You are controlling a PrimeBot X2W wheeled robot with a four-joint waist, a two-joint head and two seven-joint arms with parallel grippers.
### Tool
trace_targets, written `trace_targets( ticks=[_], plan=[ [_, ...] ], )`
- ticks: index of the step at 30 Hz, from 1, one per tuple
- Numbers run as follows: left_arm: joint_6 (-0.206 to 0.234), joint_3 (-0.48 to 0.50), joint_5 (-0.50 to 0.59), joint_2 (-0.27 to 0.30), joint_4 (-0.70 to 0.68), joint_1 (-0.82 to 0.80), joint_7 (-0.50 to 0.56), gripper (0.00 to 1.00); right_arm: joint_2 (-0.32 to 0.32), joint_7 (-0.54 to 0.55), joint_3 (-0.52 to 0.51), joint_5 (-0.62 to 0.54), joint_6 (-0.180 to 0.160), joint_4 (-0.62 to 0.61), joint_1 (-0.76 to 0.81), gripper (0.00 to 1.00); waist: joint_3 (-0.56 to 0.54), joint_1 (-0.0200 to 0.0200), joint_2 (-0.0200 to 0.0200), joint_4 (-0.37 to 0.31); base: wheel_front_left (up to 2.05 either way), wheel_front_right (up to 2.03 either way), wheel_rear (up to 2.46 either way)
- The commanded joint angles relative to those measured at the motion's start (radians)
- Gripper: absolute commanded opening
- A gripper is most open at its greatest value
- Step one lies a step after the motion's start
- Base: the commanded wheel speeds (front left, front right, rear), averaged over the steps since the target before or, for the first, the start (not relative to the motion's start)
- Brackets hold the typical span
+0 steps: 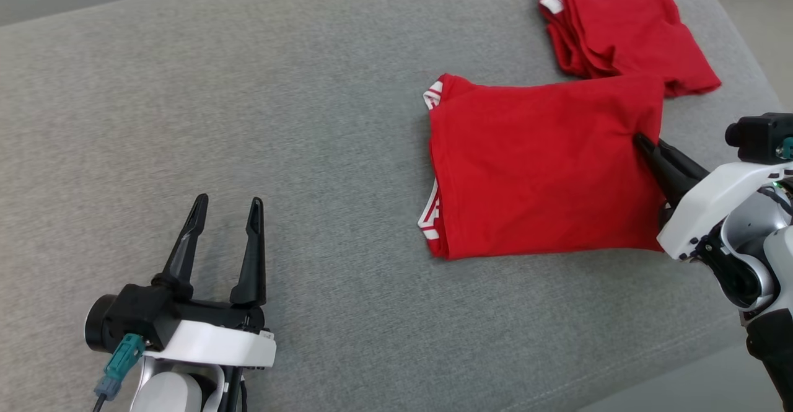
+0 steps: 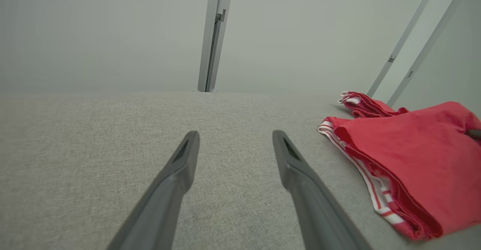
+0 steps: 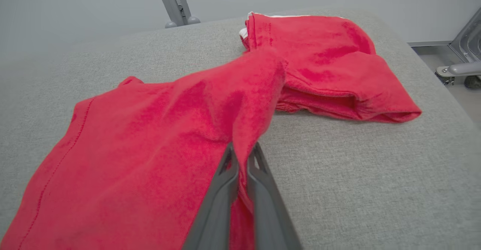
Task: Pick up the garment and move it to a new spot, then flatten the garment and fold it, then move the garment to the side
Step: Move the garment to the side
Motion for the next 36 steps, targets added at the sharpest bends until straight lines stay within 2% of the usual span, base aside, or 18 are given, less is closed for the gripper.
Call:
trace_targets(
  ticks=[1, 10, 19, 36],
  plan=[
    [0.001, 0.000, 0.007, 0.010, 0.000, -0.015, -0.001, 1.00, 0.000, -0.012, -0.005, -0.008, 0.000, -0.003, -0.013, 0.00, 0.012, 0.0000, 0.0000, -0.017, 0.00, 0.00, 0.00],
    [0.008, -0.008, -0.001, 0.007, 0.004, -0.012, -0.001, 1.00, -0.007, 0.010, 0.007, -0.030, 0.000, -0.014, -0.077, 0.00, -0.008, 0.0000, 0.0000, 0.025, 0.00, 0.00, 0.00],
    [0.012, -0.012, -0.013, -0.004, -0.002, 0.007, -0.001, 1.00, -0.032, 0.095, -0.033, -0.061, 0.000, 0.032, -0.256, 0.00, -0.025, 0.0000, 0.0000, 0.098, 0.00, 0.00, 0.00],
    [-0.002, -0.016, -0.002, -0.013, -0.015, -0.015, -0.001, 1.00, -0.195, 0.207, -0.085, -0.153, 0.000, 0.122, -0.430, 0.00, 0.029, 0.0000, 0.0000, 0.178, 0.00, 0.00, 0.00]
  ],
)
